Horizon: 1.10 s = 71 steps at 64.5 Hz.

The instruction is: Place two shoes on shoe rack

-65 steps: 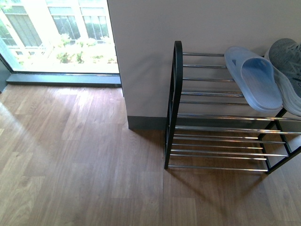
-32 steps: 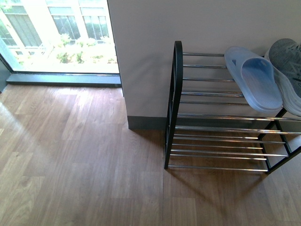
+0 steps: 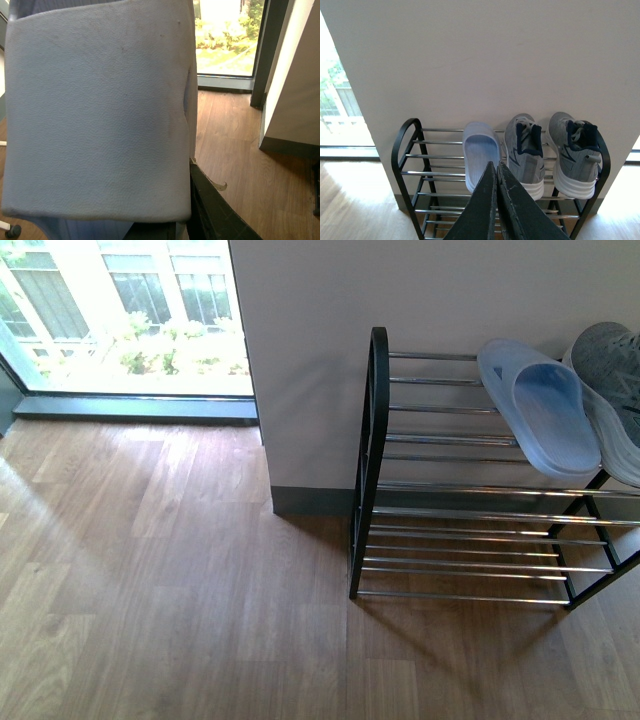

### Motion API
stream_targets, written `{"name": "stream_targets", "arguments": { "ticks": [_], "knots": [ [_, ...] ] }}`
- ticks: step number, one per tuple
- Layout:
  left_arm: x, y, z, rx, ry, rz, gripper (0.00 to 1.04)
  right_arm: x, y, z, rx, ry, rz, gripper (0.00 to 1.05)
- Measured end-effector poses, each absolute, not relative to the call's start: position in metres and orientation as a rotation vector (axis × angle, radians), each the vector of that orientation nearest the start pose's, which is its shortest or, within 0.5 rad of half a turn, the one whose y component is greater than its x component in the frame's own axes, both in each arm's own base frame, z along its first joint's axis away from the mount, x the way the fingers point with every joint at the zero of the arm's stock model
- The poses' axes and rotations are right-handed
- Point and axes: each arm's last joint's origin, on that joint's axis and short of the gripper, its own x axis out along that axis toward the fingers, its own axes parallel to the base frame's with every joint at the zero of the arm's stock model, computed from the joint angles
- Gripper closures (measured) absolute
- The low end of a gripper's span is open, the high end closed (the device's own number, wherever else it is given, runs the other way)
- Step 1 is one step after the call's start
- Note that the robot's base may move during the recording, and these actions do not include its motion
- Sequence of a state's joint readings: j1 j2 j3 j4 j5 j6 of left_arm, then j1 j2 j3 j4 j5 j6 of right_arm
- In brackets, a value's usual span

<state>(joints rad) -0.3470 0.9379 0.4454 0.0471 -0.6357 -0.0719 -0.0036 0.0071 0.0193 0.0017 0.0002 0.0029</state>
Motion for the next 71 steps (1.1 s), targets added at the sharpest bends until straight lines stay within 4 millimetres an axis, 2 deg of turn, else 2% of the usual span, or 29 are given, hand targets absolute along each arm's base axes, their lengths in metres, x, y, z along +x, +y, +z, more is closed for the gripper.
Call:
{"name": "stream_targets", "arguments": {
  "ticks": [40,71],
  "knots": [
    [0.1847,-0.0483,0.2144,0.139,0.382,0.300,1.03,0.0968,-0.0002,0.1698,0.003,-0.015,0.000,0.08],
    [0.1845,-0.0501,0.2140,0.140,0.384,0.281,1.03,0.0968,-0.0003,0.1696,0.003,-0.014,-0.007,0.09]
  ]
}}
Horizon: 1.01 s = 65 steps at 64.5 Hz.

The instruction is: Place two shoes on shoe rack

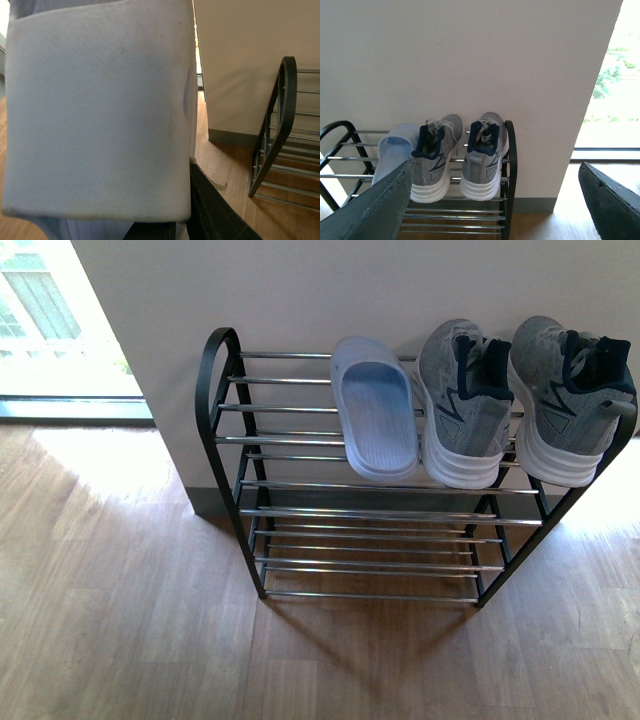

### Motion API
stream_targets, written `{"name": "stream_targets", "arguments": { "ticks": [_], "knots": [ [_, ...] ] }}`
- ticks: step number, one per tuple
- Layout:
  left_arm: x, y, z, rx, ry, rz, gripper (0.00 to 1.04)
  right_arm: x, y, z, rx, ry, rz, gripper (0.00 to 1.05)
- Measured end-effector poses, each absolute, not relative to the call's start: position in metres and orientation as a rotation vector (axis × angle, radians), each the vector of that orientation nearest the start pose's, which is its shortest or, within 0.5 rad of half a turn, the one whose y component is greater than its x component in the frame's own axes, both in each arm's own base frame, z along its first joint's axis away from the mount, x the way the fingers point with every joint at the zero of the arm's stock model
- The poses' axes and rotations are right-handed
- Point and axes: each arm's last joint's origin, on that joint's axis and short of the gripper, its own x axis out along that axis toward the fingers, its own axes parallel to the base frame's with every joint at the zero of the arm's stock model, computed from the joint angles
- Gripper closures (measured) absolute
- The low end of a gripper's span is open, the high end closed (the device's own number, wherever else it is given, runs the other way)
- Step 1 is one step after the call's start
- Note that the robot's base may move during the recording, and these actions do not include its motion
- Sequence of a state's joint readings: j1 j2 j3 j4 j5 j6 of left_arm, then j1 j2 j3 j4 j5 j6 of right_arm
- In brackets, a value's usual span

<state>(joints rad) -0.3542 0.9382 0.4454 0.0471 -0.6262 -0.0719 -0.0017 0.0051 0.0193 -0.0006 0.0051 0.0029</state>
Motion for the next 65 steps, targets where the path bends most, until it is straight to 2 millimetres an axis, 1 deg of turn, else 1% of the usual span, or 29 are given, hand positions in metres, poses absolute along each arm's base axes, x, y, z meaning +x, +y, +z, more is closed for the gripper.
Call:
{"name": "stream_targets", "arguments": {
  "ticks": [8,11,13,16,21,22,27,29,30,34,38,42,53,65],
  "knots": [
    [0.185,-0.049,0.214,0.125,0.378,0.287,1.03,0.097,0.000,0.170,0.003,-0.014,-0.005,0.09],
    [0.190,-0.052,0.214,0.078,0.356,0.248,1.03,0.097,0.000,0.170,0.003,-0.014,-0.005,0.09],
    [0.197,-0.055,0.215,0.048,0.338,0.221,1.03,0.097,0.000,0.170,0.003,-0.014,-0.005,0.09],
    [0.209,-0.061,0.217,0.013,0.329,0.196,1.03,0.097,0.000,0.170,0.003,-0.014,-0.005,0.09],
    [0.236,-0.073,0.217,-0.027,0.358,0.137,1.03,0.097,0.000,0.170,0.003,-0.014,-0.002,0.09],
    [0.240,-0.074,0.216,-0.032,0.364,0.128,1.03,0.097,0.000,0.170,0.003,-0.014,-0.002,0.09],
    [0.274,-0.090,0.208,-0.078,0.411,0.046,1.03,0.097,0.000,0.170,0.003,-0.014,-0.002,0.09],
    [0.281,-0.095,0.206,-0.089,0.426,0.024,1.03,0.097,0.000,0.170,0.003,-0.014,-0.002,0.09],
    [0.290,-0.100,0.203,-0.093,0.442,0.008,1.03,0.097,0.000,0.170,0.003,-0.014,-0.002,0.09],
    [0.309,-0.112,0.196,-0.113,0.476,-0.038,1.03,0.097,0.000,0.170,0.003,-0.014,-0.002,0.09],
    [0.336,-0.133,0.181,-0.139,0.534,-0.092,1.03,0.097,0.000,0.170,0.003,-0.014,-0.002,0.09],
    [0.355,-0.146,0.168,-0.151,0.582,-0.104,1.03,0.097,0.000,0.170,0.003,-0.014,-0.002,0.09],
    [0.395,-0.172,0.134,-0.166,0.667,-0.121,1.03,0.097,0.000,0.170,0.003,-0.014,-0.002,0.09],
    [0.432,-0.189,0.107,-0.161,0.720,-0.135,1.03,0.097,0.000,0.170,0.003,-0.014,-0.002,0.09]
  ]
}}
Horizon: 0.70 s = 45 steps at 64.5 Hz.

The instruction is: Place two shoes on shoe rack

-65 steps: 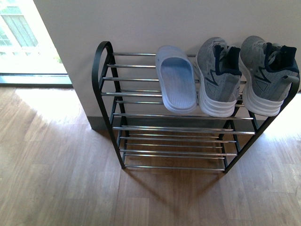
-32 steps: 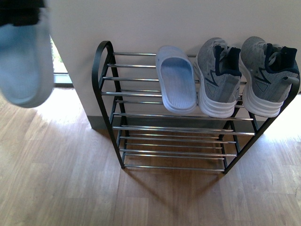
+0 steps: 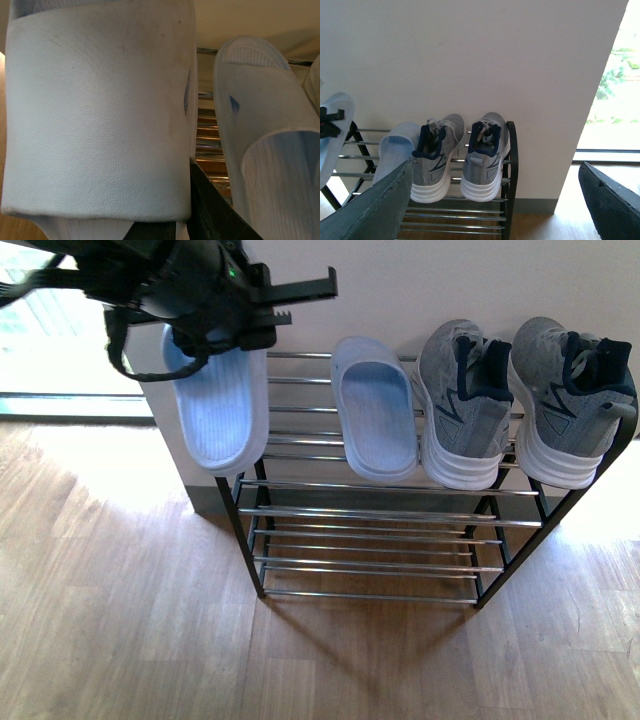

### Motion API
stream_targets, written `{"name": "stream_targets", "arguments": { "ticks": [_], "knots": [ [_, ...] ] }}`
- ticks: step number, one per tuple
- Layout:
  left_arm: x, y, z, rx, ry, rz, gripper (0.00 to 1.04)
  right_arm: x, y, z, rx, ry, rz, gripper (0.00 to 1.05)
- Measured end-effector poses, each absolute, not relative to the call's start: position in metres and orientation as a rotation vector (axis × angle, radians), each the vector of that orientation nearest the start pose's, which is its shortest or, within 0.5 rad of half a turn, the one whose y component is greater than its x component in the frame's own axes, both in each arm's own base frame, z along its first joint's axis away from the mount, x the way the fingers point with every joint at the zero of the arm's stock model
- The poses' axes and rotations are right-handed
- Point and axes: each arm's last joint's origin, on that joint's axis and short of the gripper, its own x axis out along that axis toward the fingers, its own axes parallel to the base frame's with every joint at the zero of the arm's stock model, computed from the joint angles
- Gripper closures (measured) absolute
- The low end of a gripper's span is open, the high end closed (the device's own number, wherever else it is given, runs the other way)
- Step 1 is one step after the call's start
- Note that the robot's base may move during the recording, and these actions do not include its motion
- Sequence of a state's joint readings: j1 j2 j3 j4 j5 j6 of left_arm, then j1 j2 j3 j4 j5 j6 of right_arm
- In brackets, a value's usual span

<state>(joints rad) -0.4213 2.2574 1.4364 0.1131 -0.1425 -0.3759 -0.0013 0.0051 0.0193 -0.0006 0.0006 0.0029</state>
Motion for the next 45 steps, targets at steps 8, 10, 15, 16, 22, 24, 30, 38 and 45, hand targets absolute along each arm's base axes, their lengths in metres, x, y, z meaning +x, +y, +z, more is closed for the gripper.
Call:
{"name": "stream_targets", "arguments": {
  "ticks": [8,10,15,16,22,24,30,38,45],
  "knots": [
    [0.451,-0.198,0.096,-0.155,0.740,-0.143,1.03,0.097,0.000,0.170,0.003,-0.014,-0.002,0.09],
    [0.459,-0.201,0.093,-0.147,0.744,-0.145,1.03,0.097,0.000,0.170,0.003,-0.014,-0.002,0.09],
    [0.471,-0.207,0.089,-0.137,0.745,-0.161,1.03,0.097,0.000,0.170,0.003,-0.014,-0.002,0.09],
    [0.472,-0.207,0.088,-0.137,0.745,-0.163,1.03,0.097,0.000,0.170,0.003,-0.014,-0.002,0.09],
    [0.480,-0.210,0.083,-0.127,0.756,-0.177,1.03,0.097,0.000,0.170,0.003,-0.014,-0.002,0.09],
    [0.483,-0.212,0.079,-0.124,0.763,-0.178,1.03,0.097,0.000,0.170,0.003,-0.014,-0.002,0.09],
    [0.488,-0.214,0.073,-0.114,0.777,-0.180,1.03,0.097,0.000,0.170,0.003,-0.014,-0.002,0.09],
    [0.492,-0.216,0.069,-0.095,0.799,-0.177,1.03,0.097,0.000,0.170,0.003,-0.014,-0.002,0.09],
    [0.493,-0.216,0.068,-0.073,0.799,-0.178,0.93,0.097,0.000,0.170,0.003,-0.014,-0.002,0.09]
  ]
}}
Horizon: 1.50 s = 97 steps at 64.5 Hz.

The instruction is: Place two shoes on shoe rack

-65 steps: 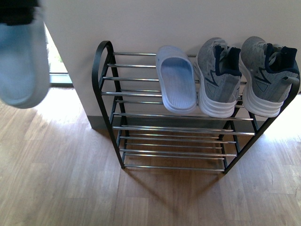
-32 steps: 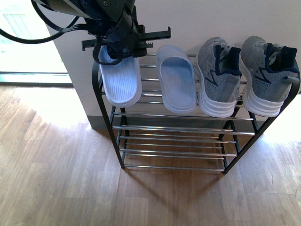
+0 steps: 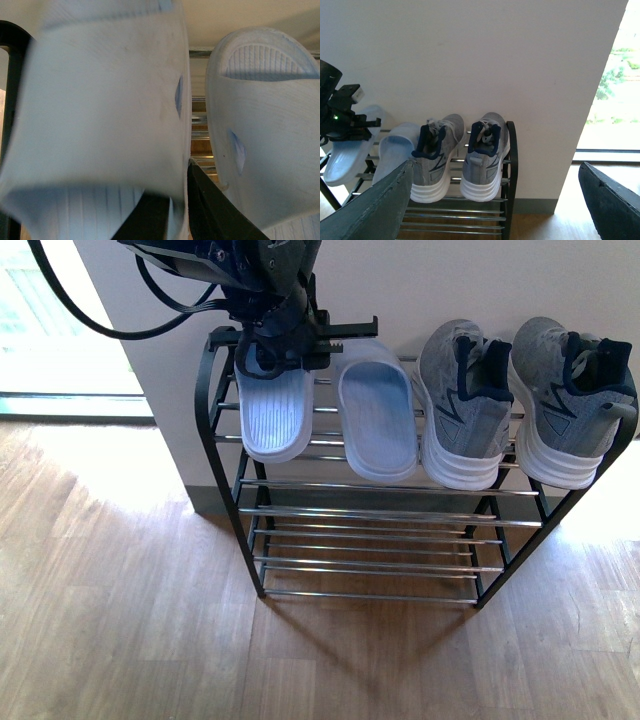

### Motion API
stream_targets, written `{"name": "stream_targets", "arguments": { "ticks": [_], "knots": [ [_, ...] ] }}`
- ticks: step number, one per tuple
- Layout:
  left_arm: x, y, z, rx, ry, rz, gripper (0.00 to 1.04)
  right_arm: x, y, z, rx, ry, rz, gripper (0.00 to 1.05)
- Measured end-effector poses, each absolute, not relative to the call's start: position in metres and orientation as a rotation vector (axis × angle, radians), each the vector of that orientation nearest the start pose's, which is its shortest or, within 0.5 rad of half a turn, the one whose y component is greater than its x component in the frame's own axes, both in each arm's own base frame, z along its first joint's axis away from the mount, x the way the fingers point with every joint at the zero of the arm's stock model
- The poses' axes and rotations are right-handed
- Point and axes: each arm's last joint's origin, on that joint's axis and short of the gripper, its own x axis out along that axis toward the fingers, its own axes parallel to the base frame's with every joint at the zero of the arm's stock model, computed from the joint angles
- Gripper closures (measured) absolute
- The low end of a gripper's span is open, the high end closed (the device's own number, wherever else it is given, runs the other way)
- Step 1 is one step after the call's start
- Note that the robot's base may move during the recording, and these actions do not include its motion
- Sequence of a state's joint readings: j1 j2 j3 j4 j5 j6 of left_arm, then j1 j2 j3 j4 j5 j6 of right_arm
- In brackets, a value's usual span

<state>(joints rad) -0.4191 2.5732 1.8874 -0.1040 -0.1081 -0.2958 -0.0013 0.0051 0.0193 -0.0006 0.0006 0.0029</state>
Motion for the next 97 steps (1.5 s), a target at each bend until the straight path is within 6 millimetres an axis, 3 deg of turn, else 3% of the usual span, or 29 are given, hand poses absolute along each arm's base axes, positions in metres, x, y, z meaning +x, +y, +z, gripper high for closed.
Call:
{"name": "stream_targets", "arguments": {
  "ticks": [16,19,28,33,38,46,58,66,69,80,91,93,97],
  "knots": [
    [0.476,-0.216,0.077,-0.013,0.768,-0.225,0.55,0.097,0.000,0.170,0.003,-0.014,-0.002,0.09],
    [0.465,-0.218,0.097,0.015,0.716,-0.230,0.43,0.097,0.000,0.170,0.003,-0.014,-0.002,0.09],
    [0.440,-0.216,0.149,0.036,0.574,-0.220,0.22,0.097,0.000,0.170,0.003,-0.014,-0.002,0.09],
    [0.415,-0.205,0.188,0.052,0.457,-0.178,0.08,0.097,0.000,0.170,0.003,-0.014,-0.002,0.09],
    [0.383,-0.182,0.215,0.067,0.368,-0.095,0.10,0.097,0.000,0.170,0.003,-0.014,-0.002,0.09],
    [0.329,-0.137,0.229,0.088,0.319,0.032,0.09,0.097,0.000,0.170,0.003,-0.014,-0.002,0.09],
    [0.252,-0.074,0.233,0.079,0.326,0.182,0.09,0.097,0.000,0.170,0.003,-0.014,-0.002,0.09],
    [0.172,-0.036,0.226,0.052,0.344,0.297,0.09,0.097,0.000,0.170,0.003,-0.014,-0.002,0.09],
    [0.154,-0.031,0.227,0.040,0.336,0.322,0.09,0.097,0.000,0.170,0.003,-0.014,-0.002,0.09],
    [0.111,-0.019,0.227,0.006,0.306,0.397,0.09,0.097,0.000,0.170,0.003,-0.014,-0.002,0.09],
    [0.102,-0.018,0.227,-0.023,0.286,0.387,0.09,0.097,0.000,0.170,0.003,-0.014,-0.002,0.09],
    [0.102,-0.018,0.226,-0.025,0.276,0.356,0.11,0.097,0.000,0.170,0.003,-0.014,-0.002,0.09],
    [0.101,-0.015,0.217,-0.071,0.118,0.138,0.25,0.097,0.000,0.170,0.003,-0.014,-0.002,0.09]
  ]
}}
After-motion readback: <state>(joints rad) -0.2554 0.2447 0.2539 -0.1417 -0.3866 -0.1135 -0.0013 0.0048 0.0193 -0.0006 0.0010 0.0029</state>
